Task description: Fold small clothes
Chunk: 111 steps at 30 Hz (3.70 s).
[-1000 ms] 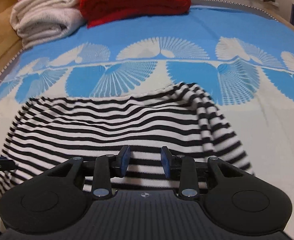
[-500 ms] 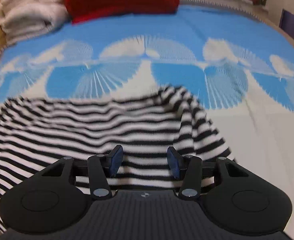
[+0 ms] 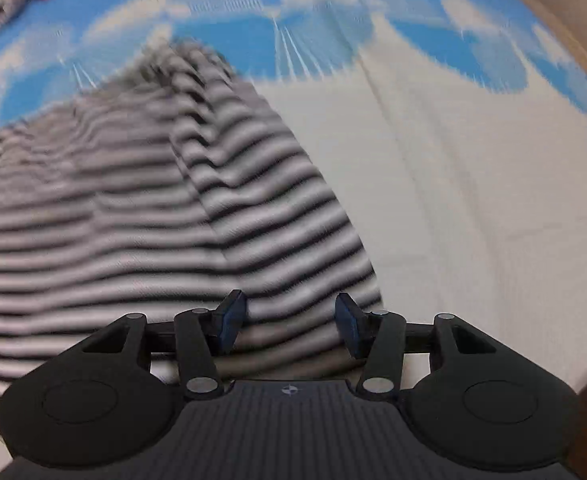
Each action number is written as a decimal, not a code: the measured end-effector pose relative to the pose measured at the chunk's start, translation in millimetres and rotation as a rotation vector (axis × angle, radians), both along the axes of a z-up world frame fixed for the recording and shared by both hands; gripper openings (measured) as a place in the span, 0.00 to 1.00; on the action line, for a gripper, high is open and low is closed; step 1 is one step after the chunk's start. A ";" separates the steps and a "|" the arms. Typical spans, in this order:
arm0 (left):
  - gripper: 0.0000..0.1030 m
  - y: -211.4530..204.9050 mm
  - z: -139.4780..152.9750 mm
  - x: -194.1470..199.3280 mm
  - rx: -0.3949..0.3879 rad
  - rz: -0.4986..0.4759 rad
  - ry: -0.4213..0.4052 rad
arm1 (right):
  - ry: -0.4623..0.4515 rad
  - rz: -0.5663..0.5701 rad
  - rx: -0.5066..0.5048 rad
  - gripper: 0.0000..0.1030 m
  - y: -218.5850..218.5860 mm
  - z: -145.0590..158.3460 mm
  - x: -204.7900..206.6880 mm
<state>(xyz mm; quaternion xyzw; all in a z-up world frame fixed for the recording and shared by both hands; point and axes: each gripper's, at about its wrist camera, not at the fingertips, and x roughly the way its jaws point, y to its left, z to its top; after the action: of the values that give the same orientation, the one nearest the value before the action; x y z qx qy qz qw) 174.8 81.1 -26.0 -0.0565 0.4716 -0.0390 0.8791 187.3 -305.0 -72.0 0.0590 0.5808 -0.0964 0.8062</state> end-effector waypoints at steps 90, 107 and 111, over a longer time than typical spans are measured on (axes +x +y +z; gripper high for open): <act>0.09 108.4 -19.9 -71.3 -0.072 0.399 -0.020 | -0.477 -0.044 -0.031 0.51 -11.1 68.2 -103.9; 0.15 -280.1 23.7 -86.8 -0.146 -0.633 -0.129 | -0.622 -0.199 0.055 0.35 -85.0 96.2 -119.4; 0.21 -279.0 9.3 -83.1 -0.176 -0.715 -0.007 | -0.609 -0.195 0.108 0.36 -103.7 95.9 -118.3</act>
<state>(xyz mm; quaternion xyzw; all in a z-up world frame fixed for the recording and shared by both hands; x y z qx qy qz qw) 91.7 -197.9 -16.7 0.0366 0.4533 -0.3845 0.8033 68.9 -408.7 23.9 0.1835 0.3086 -0.1202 0.9256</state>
